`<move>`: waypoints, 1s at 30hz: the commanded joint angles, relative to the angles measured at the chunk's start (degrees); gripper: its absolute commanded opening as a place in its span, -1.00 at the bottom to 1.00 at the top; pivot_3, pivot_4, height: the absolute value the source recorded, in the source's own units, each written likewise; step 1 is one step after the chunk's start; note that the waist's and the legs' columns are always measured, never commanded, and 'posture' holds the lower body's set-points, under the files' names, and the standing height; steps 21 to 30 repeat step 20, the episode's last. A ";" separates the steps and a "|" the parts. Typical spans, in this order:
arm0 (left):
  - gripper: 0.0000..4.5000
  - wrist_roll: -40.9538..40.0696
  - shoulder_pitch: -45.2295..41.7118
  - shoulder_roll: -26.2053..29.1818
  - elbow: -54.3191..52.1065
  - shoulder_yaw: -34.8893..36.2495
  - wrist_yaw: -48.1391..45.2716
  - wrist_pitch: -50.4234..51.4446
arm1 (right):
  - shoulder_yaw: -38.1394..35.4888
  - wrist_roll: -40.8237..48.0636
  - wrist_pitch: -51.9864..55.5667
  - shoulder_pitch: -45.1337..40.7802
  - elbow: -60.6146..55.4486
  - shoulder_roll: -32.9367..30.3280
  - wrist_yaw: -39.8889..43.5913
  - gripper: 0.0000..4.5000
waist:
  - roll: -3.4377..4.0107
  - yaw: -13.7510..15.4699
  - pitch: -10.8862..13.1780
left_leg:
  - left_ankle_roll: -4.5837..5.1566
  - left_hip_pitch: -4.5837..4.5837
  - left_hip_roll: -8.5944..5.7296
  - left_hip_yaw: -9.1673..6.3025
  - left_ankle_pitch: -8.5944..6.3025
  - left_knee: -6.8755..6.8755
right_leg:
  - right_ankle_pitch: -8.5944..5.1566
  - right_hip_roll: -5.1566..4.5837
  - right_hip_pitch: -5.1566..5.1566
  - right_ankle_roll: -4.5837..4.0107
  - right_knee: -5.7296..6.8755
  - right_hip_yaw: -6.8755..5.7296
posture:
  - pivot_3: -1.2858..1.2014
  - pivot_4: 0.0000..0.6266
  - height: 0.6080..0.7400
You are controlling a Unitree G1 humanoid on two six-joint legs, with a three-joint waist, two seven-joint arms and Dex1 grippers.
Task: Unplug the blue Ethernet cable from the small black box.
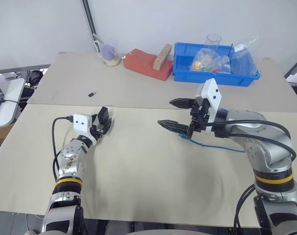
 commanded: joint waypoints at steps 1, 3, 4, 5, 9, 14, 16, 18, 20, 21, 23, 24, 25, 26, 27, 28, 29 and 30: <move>0.98 -1.75 4.09 2.12 -7.34 1.52 -0.62 2.95 | -1.11 0.22 -1.01 0.26 -0.81 -1.11 0.29 1.00 | 0.00 -0.11 0.00 | 0.00 0.00 0.02 0.00 0.00 0.00 | 0.00 0.01 0.00 0.00 0.00 0.00 | 0.03 -0.52 1.00; 0.98 -3.15 8.07 3.46 -14.00 1.33 -1.89 6.62 | -1.57 0.19 -1.37 1.59 -0.97 -1.79 0.50 1.00 | 0.00 -0.26 -0.01 | 0.00 0.02 0.06 0.00 0.00 -0.03 | 0.00 0.00 0.01 0.00 0.00 0.00 | 0.03 -0.52 1.00; 0.98 -3.75 10.86 4.58 -18.51 1.31 -2.47 8.82 | -2.01 0.15 -1.71 2.73 -1.16 -2.50 0.78 1.00 | 0.01 -0.24 -0.01 | 0.00 0.02 0.07 0.00 0.00 -0.05 | 0.00 0.00 0.01 0.00 -0.01 0.00 | 0.03 -0.52 1.00; 0.98 -4.62 13.55 5.82 -22.84 1.45 -3.21 11.34 | -2.41 0.11 -2.08 3.90 -1.36 -3.23 1.11 1.00 | 0.00 -0.26 -0.01 | 0.00 0.02 0.07 0.00 0.00 -0.05 | 0.00 -0.01 0.01 0.00 0.00 0.00 | 0.03 -0.52 1.00; 0.98 -9.81 23.70 13.85 -40.50 3.62 -7.33 22.98 | -4.46 -0.03 -3.88 8.51 -2.19 -6.57 2.87 1.00 | -0.04 -0.32 0.01 | 0.00 0.03 0.11 -0.02 0.00 -0.07 | 0.00 -0.09 0.03 0.00 -0.03 0.00 | 0.03 -0.52 1.00; 0.98 -17.25 29.90 29.40 -56.12 10.45 -14.56 36.69 | -9.35 1.70 -5.59 14.52 -3.13 -11.62 6.49 1.00 | -0.09 -0.15 0.06 | -0.04 0.09 0.11 -0.03 0.02 -0.10 | -0.05 -0.38 0.14 -0.05 -0.16 -0.19 | 0.03 -0.52 1.00; 0.98 -19.59 29.80 32.11 -58.08 12.91 -15.47 39.38 | -10.48 1.71 -6.18 16.13 -3.39 -12.70 7.20 1.00 | -0.01 -0.26 0.07 | -0.04 0.19 0.05 0.03 0.02 -0.16 | -0.07 -0.33 0.23 -0.08 -0.31 -0.29 | 0.03 -0.52 1.00; 0.98 -20.20 29.71 33.36 -59.43 13.31 -16.02 40.69 | -10.87 1.51 -6.38 16.74 -3.30 -12.90 7.05 1.00 | 0.02 -0.48 0.06 | -0.04 0.25 -0.02 0.11 0.02 -0.23 | -0.09 -0.37 0.29 -0.07 -0.45 -0.28 | 0.03 -0.52 1.00; 0.98 -19.94 28.60 33.12 -59.67 12.07 -15.60 40.83 | -10.35 0.80 -7.06 16.81 -3.05 -12.36 6.40 1.00 | 0.02 -0.83 0.07 | -0.04 0.25 -0.02 0.17 0.02 -0.26 | -0.09 -0.37 0.28 -0.06 -0.51 -0.25 | 0.03 -0.52 1.00; 0.98 -19.94 28.60 33.12 -59.67 12.07 -15.60 40.83 | -10.35 0.80 -7.06 16.81 -3.05 -12.36 6.40 1.00 | 0.02 -0.83 0.07 | -0.04 0.25 -0.02 0.17 0.02 -0.26 | -0.09 -0.37 0.28 -0.06 -0.51 -0.25 | 0.03 -0.52 1.00; 0.98 -19.94 28.60 33.12 -59.67 12.07 -15.60 40.83 | -10.35 0.80 -7.06 16.81 -3.05 -12.36 6.40 1.00 | 0.02 -0.83 0.07 | -0.04 0.25 -0.02 0.17 0.02 -0.26 | -0.09 -0.37 0.28 -0.06 -0.51 -0.25 | 0.03 -0.52 1.00; 0.98 -19.94 28.60 33.12 -59.67 12.07 -15.60 40.83 | -10.35 0.80 -7.06 16.81 -3.05 -12.36 6.40 1.00 | 0.02 -0.83 0.07 | -0.04 0.25 -0.02 0.17 0.02 -0.26 | -0.09 -0.37 0.28 -0.06 -0.51 -0.25 | 0.03 -0.52 1.00; 0.98 -19.94 28.60 33.12 -59.67 12.07 -15.60 40.83 | -10.35 0.80 -7.06 16.81 -3.05 -12.36 6.40 1.00 | 0.02 -0.83 0.07 | -0.04 0.25 -0.02 0.17 0.02 -0.26 | -0.09 -0.37 0.28 -0.06 -0.51 -0.25 | 0.03 -0.52 1.00; 0.98 -19.94 28.60 33.12 -59.67 12.07 -15.60 40.83 | -10.35 0.80 -7.06 16.81 -3.05 -12.36 6.40 1.00 | 0.02 -0.83 0.07 | -0.04 0.25 -0.02 0.17 0.02 -0.26 | -0.09 -0.37 0.28 -0.06 -0.51 -0.25 | 0.03 -0.52 1.00; 0.98 -19.94 28.60 33.12 -59.67 12.07 -15.60 40.83 | -10.35 0.80 -7.06 16.81 -3.05 -12.36 6.40 1.00 | 0.02 -0.83 0.07 | -0.04 0.25 -0.02 0.17 0.02 -0.26 | -0.09 -0.37 0.28 -0.06 -0.51 -0.25 | 0.03 -0.52 1.00; 0.98 -19.94 28.60 33.12 -59.67 12.07 -15.60 40.83 | -10.35 0.80 -7.06 16.81 -3.05 -12.36 6.40 1.00 | 0.02 -0.83 0.07 | -0.04 0.25 -0.02 0.17 0.02 -0.26 | -0.09 -0.37 0.28 -0.06 -0.51 -0.25 | 0.03 -0.52 1.00; 0.98 -19.94 28.60 33.12 -59.67 12.07 -15.60 40.83 | -10.35 0.80 -7.06 16.81 -3.05 -12.36 6.40 1.00 | 0.02 -0.83 0.07 | -0.04 0.25 -0.02 0.17 0.02 -0.26 | -0.09 -0.37 0.28 -0.06 -0.51 -0.25 | 0.03 -0.52 1.00; 0.98 -19.94 28.60 33.12 -59.67 12.07 -15.60 40.83 | -10.35 0.80 -7.06 16.81 -3.05 -12.36 6.40 1.00 | 0.02 -0.83 0.07 | -0.04 0.25 -0.02 0.17 0.02 -0.26 | -0.09 -0.37 0.28 -0.06 -0.51 -0.25 | 0.03 -0.52 1.00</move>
